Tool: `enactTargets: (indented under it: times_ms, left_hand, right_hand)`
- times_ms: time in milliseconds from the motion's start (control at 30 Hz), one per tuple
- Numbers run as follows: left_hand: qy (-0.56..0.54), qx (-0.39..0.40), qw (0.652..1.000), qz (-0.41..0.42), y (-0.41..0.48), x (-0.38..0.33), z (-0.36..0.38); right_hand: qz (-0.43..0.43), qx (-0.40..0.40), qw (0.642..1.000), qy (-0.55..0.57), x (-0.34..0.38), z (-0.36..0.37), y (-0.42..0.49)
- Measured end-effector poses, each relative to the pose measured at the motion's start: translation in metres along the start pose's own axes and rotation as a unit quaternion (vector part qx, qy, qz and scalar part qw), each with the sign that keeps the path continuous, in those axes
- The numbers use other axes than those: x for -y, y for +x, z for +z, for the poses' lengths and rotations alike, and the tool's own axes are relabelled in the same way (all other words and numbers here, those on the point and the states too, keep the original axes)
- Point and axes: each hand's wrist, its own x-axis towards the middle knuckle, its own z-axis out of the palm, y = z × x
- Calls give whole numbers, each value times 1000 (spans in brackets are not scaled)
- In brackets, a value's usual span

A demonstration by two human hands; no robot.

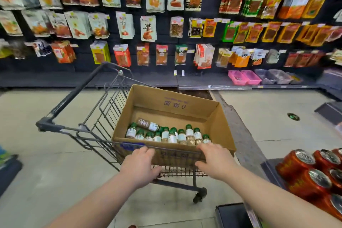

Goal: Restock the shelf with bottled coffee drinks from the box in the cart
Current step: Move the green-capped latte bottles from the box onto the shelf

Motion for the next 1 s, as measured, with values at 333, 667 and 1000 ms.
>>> enactTargets:
  times_ms: [333, 667, 1000]
  left_hand:
    - [-3, 33, 998, 57, 147, 82, -36]
    - [4, 126, 988, 89, 238, 101, -19]
    - [41, 180, 982, 42, 313, 115, 11]
  right_hand:
    - [92, 22, 995, 8, 25, -14, 135]
    - [157, 83, 983, 45, 16, 13, 201]
    - [148, 188, 968, 73, -14, 64, 291]
